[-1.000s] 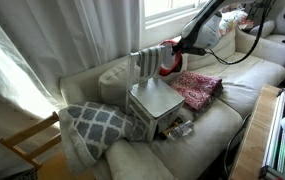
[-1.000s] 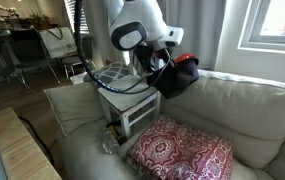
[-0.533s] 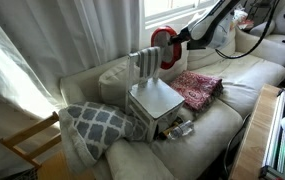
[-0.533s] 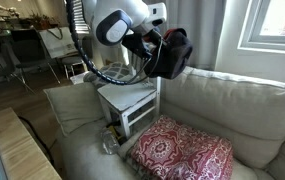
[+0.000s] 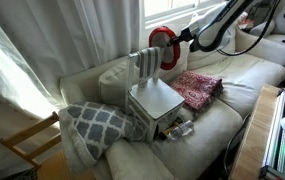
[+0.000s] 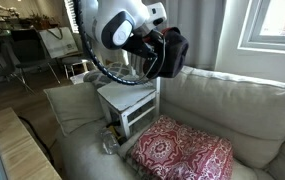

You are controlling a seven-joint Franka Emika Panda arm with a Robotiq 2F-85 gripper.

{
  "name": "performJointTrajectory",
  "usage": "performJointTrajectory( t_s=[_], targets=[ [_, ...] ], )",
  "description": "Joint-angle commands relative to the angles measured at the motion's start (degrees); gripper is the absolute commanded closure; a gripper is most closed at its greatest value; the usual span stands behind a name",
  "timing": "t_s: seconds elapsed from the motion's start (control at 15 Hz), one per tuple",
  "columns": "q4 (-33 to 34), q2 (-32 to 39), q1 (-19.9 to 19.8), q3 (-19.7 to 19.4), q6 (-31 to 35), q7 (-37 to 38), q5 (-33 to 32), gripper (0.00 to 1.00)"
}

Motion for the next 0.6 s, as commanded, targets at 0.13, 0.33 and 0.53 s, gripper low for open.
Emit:
performJointTrajectory(
  t_s=[0.13,0.33,0.53],
  targets=[
    [-3.43,0.52,-3.38,0.78,2.99,-2.2,-16.39,0.97],
    [-5.27,0.67,-5.8,1.73,2.15,-2.82,-25.88,0.97],
    [-6.6,0.1,-7.77,1.71,0.68,-2.82,-33.92,0.97]
  ],
)
